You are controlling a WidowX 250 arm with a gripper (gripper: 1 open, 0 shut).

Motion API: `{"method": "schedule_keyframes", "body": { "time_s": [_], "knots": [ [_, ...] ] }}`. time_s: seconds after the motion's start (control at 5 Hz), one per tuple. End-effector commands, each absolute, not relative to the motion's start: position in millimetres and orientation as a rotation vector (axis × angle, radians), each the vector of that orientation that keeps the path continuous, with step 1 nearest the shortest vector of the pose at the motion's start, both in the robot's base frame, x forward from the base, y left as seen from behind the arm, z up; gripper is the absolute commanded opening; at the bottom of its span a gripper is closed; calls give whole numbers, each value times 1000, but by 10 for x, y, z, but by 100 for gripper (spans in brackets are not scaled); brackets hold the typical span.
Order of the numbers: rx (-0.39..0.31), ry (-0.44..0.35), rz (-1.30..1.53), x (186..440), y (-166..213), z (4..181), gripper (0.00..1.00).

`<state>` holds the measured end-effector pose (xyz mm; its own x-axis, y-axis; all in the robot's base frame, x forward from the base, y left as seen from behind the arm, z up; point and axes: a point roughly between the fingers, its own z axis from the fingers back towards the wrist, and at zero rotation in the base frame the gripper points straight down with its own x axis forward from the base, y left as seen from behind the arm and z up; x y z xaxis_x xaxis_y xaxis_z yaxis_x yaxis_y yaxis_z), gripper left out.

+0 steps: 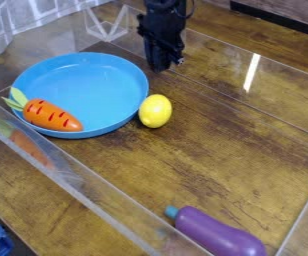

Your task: Put the carrot on the blue tray

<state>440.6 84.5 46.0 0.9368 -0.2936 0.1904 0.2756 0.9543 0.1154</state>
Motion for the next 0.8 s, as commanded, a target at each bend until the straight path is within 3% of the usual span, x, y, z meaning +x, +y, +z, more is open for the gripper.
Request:
{"method": "schedule_keyframes", "body": {
  "time_s": [0.0,0.2,0.4,0.6],
  "knots": [
    [114,-288,-278,4452,941,776,100],
    [106,-300,-294,4454,930,770,100],
    [109,-310,-313,4463,926,726,0],
    [113,-326,-342,4461,987,845,100]
  ]
}}
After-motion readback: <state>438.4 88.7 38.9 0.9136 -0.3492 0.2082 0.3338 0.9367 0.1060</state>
